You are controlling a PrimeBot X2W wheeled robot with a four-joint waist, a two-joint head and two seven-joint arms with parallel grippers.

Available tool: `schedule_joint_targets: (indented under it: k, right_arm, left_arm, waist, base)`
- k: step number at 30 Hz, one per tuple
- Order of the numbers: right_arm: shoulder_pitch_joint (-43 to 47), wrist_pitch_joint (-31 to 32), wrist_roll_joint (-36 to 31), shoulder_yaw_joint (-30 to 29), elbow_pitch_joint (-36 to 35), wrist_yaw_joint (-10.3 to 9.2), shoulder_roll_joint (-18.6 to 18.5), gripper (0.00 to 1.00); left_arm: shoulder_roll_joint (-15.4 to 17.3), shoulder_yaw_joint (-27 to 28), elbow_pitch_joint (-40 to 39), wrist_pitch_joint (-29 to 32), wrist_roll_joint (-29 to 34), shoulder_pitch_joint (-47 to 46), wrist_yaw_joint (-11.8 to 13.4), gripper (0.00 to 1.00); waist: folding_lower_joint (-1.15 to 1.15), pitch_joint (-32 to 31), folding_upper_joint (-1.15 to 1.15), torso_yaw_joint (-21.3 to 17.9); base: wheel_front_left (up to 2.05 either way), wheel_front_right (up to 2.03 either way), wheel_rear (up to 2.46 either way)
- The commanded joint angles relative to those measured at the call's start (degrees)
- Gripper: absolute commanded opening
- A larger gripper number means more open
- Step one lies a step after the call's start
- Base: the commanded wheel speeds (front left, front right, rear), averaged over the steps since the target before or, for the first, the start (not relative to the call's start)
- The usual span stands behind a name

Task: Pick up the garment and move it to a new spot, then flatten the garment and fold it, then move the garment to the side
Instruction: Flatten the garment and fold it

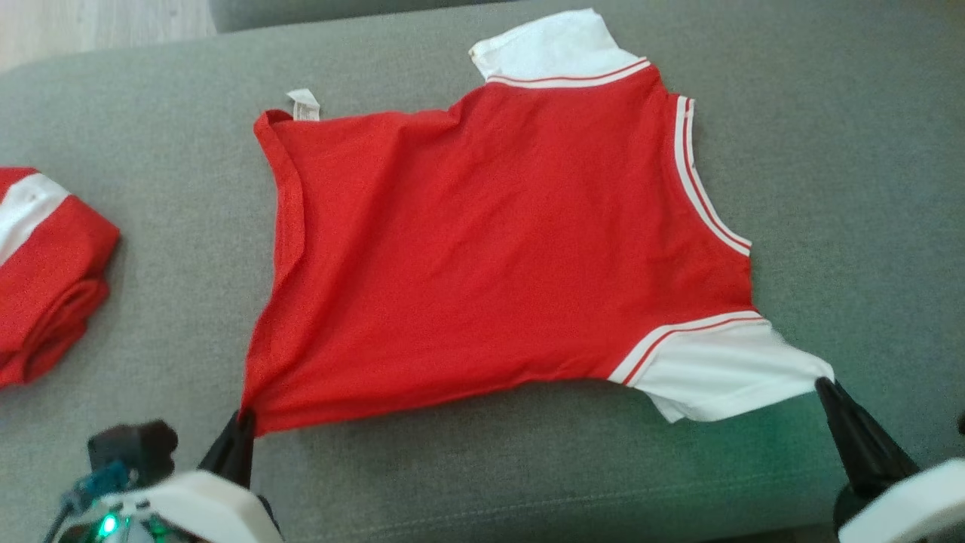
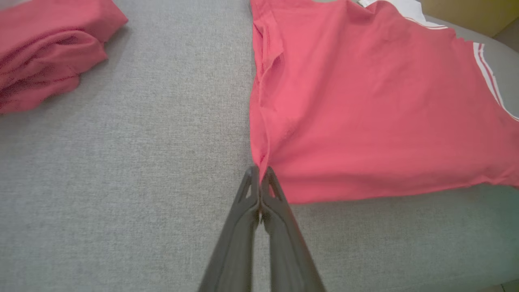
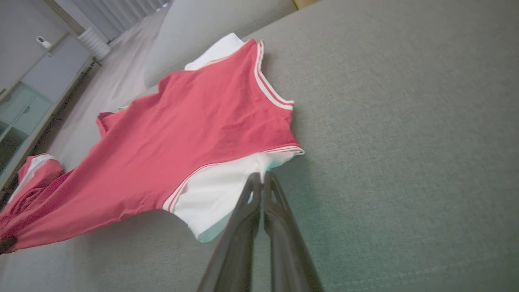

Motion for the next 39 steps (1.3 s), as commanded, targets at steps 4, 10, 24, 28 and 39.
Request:
schedule_joint_targets:
  k: [4,10,24,28,39]
  right_arm:
    - [-6.25,1.87,-0.03,0.52,0.69,0.23,-1.56,0.00]
    - [-14.81,2.68,1.18,1.38,6.61,0.23,-3.40,0.00]
    - [-37.84,-1.64,6.01,6.77,23.95,0.23,-8.65,0.00]
    - [-41.47,-5.88,7.42,9.76,28.33,0.23,-9.40,0.25]
    - [-38.68,-32.56,-3.42,16.73,29.40,0.23,-12.63,1.00]
  left_arm:
    - [1.33,1.58,0.38,2.08,-1.82,-6.58,-1.46,0.00]
    - [1.78,1.34,6.07,5.50,-5.96,-14.19,-4.64,0.00]
    - [3.61,2.40,18.38,8.95,-10.15,-31.52,-8.77,0.00]
    - [2.70,2.53,22.00,6.61,-10.74,-34.06,-9.67,0.37]
    - [-2.63,2.31,24.84,-22.47,-0.81,-31.71,-6.25,1.00]
  waist:
    - [0.00,1.91,-0.01,0.22]
    - [0.00,5.95,-0.01,0.63]
    - [0.00,11.54,-0.01,1.76]
    - [0.00,12.13,-0.01,2.15]
    - [0.00,11.01,-0.01,2.50]
  base:
    - [0.00,0.00,0.00]
    - [0.00,0.00,0.00]
    - [0.00,0.00,0.00]
    - [0.00,0.00,0.00]
    - [0.00,0.00,0.00]
